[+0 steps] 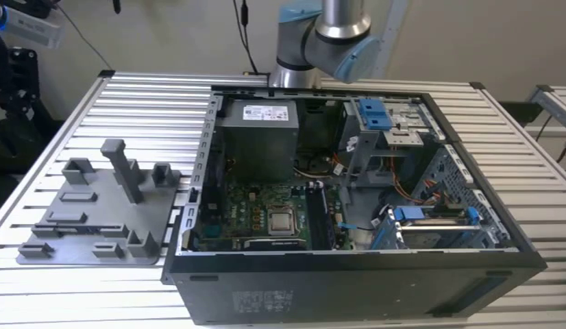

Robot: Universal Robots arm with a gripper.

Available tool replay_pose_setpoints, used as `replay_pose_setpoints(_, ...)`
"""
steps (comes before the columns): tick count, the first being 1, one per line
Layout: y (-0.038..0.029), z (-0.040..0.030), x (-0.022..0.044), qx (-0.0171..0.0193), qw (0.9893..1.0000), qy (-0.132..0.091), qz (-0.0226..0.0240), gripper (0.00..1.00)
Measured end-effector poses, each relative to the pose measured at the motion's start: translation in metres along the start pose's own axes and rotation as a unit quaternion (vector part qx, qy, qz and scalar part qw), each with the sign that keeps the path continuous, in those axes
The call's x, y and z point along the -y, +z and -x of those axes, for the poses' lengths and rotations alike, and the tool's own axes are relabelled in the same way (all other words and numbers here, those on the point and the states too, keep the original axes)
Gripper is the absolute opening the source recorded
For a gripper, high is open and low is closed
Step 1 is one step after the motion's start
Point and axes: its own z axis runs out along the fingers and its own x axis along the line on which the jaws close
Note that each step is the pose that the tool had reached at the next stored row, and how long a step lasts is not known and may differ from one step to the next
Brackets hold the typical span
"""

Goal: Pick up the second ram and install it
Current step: 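Pick up the second ram and move it above second insertion slot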

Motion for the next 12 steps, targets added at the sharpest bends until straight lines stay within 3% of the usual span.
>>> replay_pose_setpoints(1, 0.0000, 0.0000, 0.0000, 0.0000, 1.0000, 0.000, 0.0000, 0.36)
replay_pose_setpoints(2, 0.0002, 0.0000, 0.0000, 0.0000, 1.0000, 0.000, 0.0000, 0.42)
replay_pose_setpoints(12, 0.0076, 0.0018, -0.0005, 0.0023, 1.0000, -0.002, -0.0005, 0.42)
